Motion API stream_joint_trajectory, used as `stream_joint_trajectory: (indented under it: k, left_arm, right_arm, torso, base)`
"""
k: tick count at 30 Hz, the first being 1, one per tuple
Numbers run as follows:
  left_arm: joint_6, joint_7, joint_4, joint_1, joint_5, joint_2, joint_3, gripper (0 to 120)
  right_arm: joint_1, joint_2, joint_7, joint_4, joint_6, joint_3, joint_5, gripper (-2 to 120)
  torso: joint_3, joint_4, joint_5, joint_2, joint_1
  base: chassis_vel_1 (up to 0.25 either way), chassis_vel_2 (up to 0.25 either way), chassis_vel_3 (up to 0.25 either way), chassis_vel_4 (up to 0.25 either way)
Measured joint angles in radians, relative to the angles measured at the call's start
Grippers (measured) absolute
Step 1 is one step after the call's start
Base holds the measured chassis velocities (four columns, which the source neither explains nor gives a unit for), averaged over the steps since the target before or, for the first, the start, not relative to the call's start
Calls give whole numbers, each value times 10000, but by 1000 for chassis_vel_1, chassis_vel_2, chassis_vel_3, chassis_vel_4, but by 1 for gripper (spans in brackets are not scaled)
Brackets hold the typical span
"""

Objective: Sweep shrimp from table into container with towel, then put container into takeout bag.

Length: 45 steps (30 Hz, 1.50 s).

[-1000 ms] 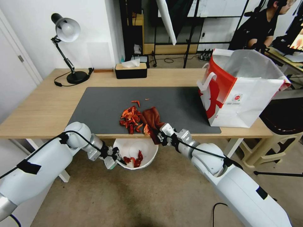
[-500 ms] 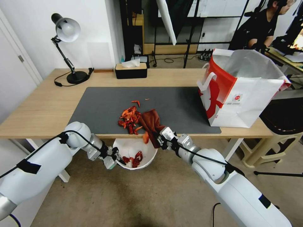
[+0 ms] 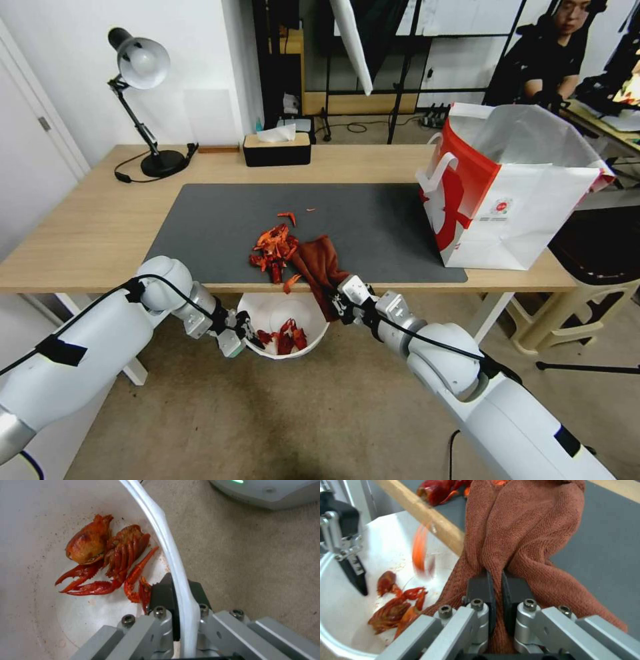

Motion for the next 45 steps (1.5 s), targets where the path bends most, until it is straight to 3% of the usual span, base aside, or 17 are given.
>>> stream_joint_trajectory:
  k: [14,25,37,39,45]
  left_arm:
    - [0,-1,73,-44,-31,-3,26,0]
    - [-9,-5,3,109,-56,119,-95,0]
    - [-58,-26,-31,298,-50,145,-245,0]
    - [-79,-31,-16,367,-49,180,-319,0]
    - [-101,-32,11,435,-96,323,-426,0]
  right_arm:
    - [-578,-204,-201,807,-17,36,108,2]
    - [-83,-208,-277,1388,510,997,1491,2]
    - [1075,-45,-122,38,1148,1535,2551,2]
    - [1714,283,306,-854,1870,1456,3075,2]
    - [2965,839,1581,-2340,2380,983,3624,2]
  torso:
    - [0,0,0,0,0]
    - [0,1,0,-1,-1]
    - [0,-2,-1,0,-1]
    - [0,0,-1,0,0]
    - [1,1,0,-1,0]
  base:
    - [0,0,0,0]
    - [0,0,0,0]
    - [0,0,0,0]
    - [0,0,0,0]
    - [0,0,0,0]
